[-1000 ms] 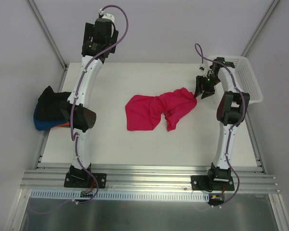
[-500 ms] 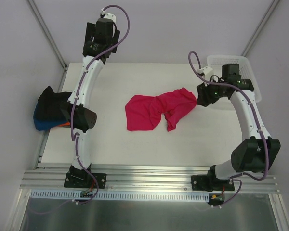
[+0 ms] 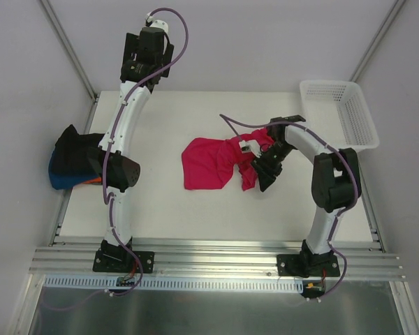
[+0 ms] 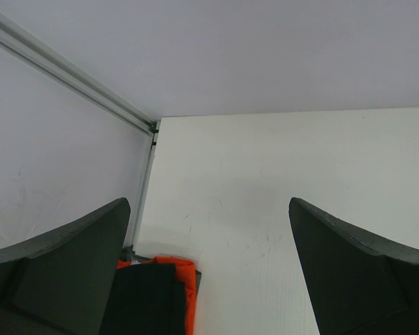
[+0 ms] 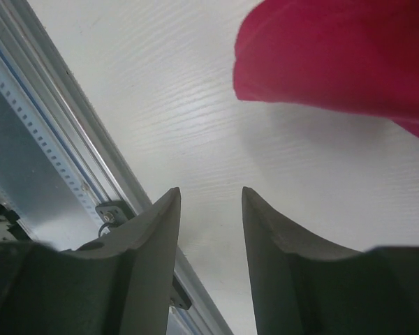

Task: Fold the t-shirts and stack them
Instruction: Flatten out the tshirt

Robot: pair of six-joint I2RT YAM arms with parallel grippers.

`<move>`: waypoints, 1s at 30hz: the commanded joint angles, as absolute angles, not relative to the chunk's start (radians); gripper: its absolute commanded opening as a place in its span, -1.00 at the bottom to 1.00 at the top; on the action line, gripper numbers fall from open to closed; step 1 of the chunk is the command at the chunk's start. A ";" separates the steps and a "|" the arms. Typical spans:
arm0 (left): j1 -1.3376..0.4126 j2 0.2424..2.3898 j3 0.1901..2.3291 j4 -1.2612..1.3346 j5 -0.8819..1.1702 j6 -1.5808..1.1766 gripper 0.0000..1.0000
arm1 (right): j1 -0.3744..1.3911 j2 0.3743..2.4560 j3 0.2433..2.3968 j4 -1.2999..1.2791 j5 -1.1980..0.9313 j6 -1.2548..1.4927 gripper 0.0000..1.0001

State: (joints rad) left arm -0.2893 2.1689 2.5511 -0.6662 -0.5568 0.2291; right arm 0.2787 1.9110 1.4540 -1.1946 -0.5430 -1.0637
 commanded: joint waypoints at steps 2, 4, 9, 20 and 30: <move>-0.301 2.115 2.545 -0.637 -0.584 0.248 0.98 | 0.310 1.835 1.454 -1.241 -0.555 -1.169 -0.12; -0.301 2.118 2.549 -0.638 -0.589 0.252 0.98 | 0.325 1.799 1.427 -1.189 -0.563 -1.157 -0.09; -0.301 2.131 2.557 -0.637 -0.578 0.250 0.98 | 0.397 1.784 1.345 -1.063 -0.491 -1.135 0.07; -0.302 2.128 2.543 -0.635 -0.574 0.253 0.98 | 0.483 1.839 1.335 -0.799 -0.411 -1.005 0.20; -0.302 2.118 2.530 -0.635 -0.577 0.252 0.98 | 0.502 1.848 1.295 -0.592 -0.275 -0.940 0.19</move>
